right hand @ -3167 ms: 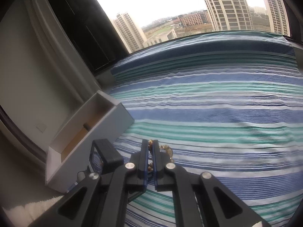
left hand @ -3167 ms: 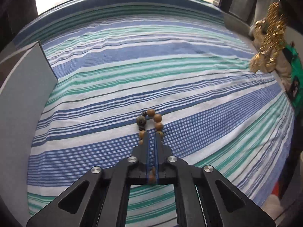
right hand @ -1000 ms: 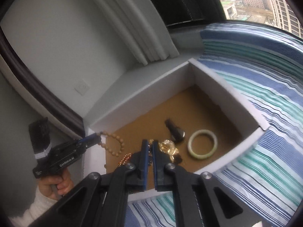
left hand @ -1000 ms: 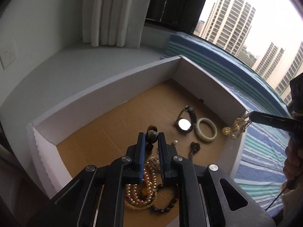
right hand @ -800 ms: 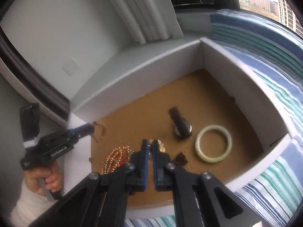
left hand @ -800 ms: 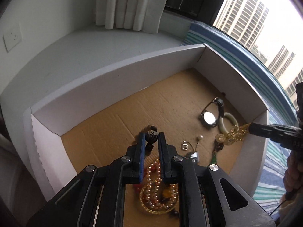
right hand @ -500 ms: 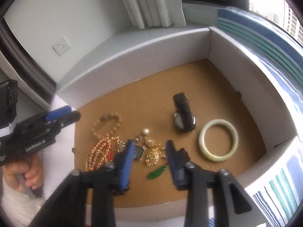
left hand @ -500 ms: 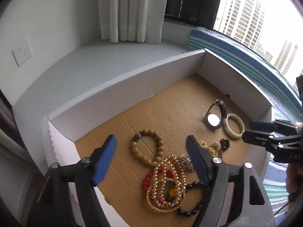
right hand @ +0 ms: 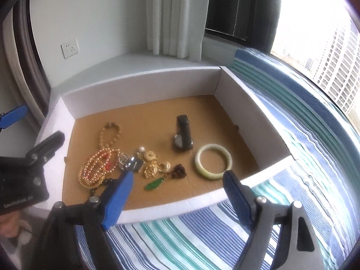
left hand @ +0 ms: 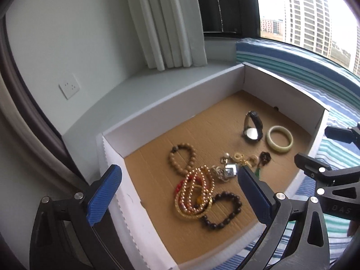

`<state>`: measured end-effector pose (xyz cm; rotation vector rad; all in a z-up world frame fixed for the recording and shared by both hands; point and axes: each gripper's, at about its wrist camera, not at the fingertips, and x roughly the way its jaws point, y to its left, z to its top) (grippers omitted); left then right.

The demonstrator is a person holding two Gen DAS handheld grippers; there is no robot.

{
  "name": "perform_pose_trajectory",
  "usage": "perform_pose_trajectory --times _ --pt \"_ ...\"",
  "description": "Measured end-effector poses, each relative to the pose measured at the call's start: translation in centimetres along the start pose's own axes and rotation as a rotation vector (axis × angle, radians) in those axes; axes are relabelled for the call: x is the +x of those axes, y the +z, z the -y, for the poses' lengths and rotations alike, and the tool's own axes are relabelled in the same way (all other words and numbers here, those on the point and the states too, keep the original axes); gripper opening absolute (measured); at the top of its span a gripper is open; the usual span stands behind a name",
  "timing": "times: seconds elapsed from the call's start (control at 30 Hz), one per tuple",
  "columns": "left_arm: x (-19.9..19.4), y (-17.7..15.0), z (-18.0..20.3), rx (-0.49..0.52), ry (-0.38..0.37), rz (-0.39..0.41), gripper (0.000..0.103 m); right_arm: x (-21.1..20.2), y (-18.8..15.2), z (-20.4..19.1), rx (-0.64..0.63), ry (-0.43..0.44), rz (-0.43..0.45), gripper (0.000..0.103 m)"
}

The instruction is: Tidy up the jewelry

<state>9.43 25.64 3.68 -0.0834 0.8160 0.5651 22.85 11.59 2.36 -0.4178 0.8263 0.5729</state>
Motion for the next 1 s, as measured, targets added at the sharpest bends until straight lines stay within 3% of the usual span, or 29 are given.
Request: perform_pose_trajectory --times 0.13,0.37,1.0 --pt "-0.4 -0.7 0.2 -0.045 -0.018 -0.058 0.102 -1.4 -0.2 0.0 0.009 -0.045 0.041 0.083" --pt "-0.1 -1.3 -0.4 -0.112 -0.027 -0.093 0.102 -2.5 0.1 -0.3 0.01 -0.1 0.088 0.083" --pt "-0.2 -1.6 -1.8 -0.158 -0.004 -0.058 0.102 -2.0 -0.1 -1.4 0.006 -0.076 0.07 0.083"
